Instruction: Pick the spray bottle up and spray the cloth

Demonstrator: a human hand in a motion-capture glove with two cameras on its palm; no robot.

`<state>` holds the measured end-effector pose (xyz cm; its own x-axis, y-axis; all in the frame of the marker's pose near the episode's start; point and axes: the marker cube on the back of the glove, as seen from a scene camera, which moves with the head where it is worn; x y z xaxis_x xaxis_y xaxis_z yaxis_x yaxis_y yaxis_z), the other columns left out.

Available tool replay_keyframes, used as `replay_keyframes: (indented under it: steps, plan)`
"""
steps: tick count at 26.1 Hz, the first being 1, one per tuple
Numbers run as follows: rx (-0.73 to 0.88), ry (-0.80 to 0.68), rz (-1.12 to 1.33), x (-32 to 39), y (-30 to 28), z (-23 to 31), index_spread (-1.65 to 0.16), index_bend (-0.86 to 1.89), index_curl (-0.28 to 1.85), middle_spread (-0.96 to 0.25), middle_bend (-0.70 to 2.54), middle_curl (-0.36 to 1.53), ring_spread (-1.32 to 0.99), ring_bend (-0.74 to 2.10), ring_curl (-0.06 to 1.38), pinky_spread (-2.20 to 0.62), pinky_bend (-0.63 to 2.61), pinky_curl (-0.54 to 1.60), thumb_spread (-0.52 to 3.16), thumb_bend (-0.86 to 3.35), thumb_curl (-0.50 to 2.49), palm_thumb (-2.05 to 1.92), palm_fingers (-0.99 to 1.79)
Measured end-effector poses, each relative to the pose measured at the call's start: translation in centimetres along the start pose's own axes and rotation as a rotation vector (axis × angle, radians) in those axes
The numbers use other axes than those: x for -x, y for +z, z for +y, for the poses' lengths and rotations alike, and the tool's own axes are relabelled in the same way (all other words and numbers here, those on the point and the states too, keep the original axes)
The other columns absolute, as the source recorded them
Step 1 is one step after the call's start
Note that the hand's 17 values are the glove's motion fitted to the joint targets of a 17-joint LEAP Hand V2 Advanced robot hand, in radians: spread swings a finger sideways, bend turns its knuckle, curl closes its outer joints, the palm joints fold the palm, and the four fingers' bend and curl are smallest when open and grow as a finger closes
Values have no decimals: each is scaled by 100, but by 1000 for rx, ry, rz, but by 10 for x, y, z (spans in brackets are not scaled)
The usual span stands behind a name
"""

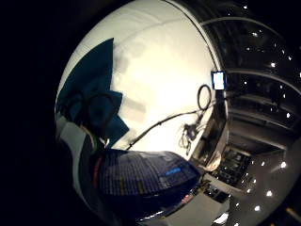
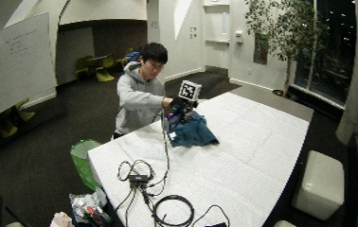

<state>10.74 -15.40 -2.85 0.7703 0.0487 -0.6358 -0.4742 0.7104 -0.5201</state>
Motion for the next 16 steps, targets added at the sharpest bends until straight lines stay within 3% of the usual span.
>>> replay_keyframes:
  steps: [3,10,16]
  plan:
    - [16,-94,23,1,13,1,-15,49,51,-12,57,48,-19,50,42,-27,38,38,10,-4,69,96,140]
    - [-59,-121,-63,13,11,4,-15,48,52,-12,57,48,-19,50,42,-27,39,38,9,-4,70,96,140]
    - [-256,-195,-688,62,-46,12,-15,48,52,-12,57,48,-19,50,42,-26,39,38,9,-4,71,96,140]
